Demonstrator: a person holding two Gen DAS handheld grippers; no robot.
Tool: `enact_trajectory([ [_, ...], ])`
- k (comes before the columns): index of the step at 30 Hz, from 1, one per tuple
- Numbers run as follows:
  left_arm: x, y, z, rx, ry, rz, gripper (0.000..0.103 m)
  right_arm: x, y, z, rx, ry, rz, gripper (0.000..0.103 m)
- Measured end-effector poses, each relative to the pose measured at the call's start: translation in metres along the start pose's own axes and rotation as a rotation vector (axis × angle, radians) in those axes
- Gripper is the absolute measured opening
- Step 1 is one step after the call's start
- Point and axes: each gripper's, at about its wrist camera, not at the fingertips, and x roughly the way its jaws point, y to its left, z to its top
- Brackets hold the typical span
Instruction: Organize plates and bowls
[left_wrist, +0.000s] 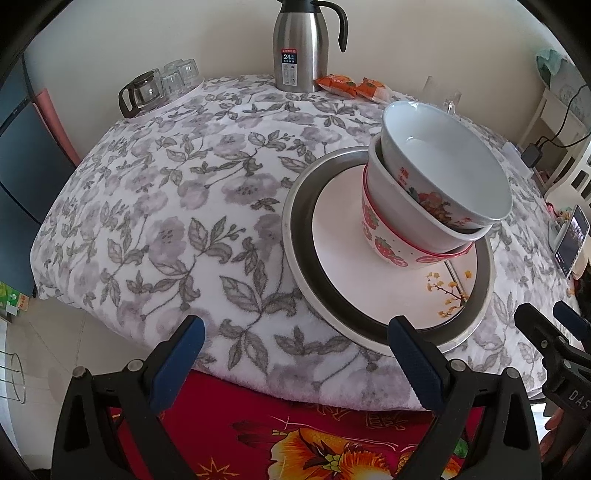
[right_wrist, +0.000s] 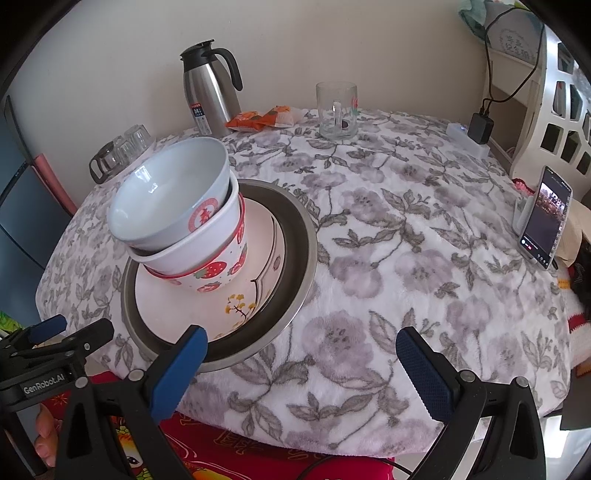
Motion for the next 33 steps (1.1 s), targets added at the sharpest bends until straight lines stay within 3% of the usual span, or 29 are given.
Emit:
enact_trajectory([
  [33,-0.0038,-0.0028,-0.0013,0.024,-0.021,0.013,0.099,0.0030,-0.0029,-0.0009,0.007,0.009,-0.004,0.103],
])
